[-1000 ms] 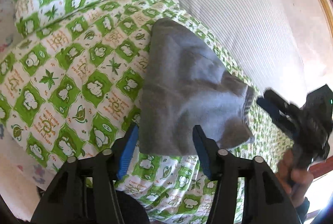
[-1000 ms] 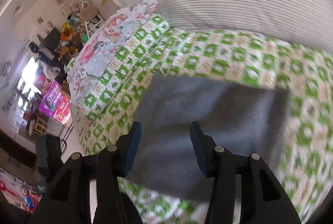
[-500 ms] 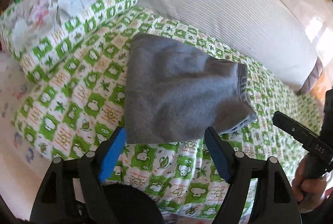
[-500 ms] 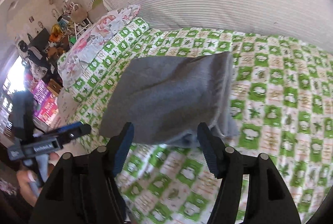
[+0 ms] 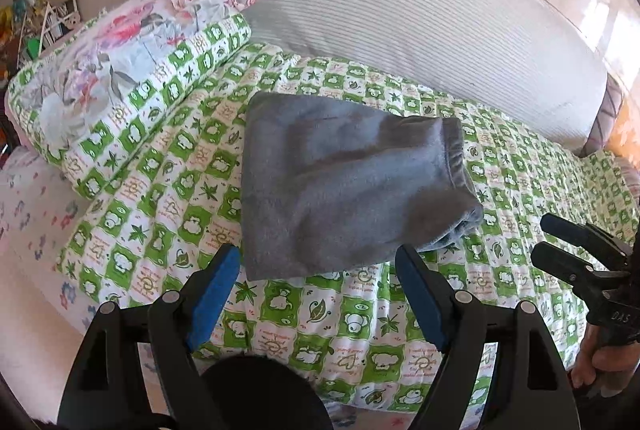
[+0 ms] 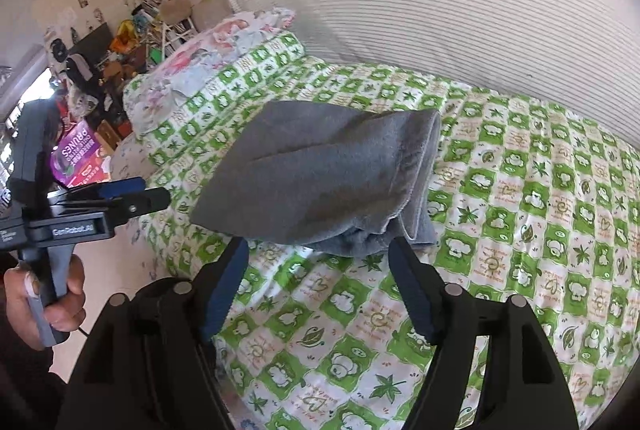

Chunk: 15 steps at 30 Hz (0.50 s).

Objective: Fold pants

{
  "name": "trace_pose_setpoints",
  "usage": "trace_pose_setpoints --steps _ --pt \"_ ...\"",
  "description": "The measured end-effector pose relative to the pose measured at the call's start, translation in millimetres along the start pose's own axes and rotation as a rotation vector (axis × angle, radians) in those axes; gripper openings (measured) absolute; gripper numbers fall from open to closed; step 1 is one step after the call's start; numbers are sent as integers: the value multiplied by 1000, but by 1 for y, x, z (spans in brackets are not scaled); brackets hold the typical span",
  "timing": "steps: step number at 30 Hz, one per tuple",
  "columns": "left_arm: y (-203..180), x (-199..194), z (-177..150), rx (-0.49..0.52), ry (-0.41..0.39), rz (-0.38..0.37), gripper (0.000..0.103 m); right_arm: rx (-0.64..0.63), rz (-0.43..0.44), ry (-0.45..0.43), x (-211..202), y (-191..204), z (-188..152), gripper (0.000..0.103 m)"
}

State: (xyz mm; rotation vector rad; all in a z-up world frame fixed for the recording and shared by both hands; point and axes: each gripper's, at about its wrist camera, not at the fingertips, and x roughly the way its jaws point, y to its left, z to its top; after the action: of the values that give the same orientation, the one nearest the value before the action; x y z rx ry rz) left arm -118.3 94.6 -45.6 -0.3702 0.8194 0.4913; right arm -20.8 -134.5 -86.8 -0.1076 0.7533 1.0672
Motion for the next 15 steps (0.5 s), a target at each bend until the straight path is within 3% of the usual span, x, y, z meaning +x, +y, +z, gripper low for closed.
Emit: trace_pose_setpoints --steps 15 --pt "-3 -8 -3 32 -22 28 81 -43 0 -6 -7 11 3 79"
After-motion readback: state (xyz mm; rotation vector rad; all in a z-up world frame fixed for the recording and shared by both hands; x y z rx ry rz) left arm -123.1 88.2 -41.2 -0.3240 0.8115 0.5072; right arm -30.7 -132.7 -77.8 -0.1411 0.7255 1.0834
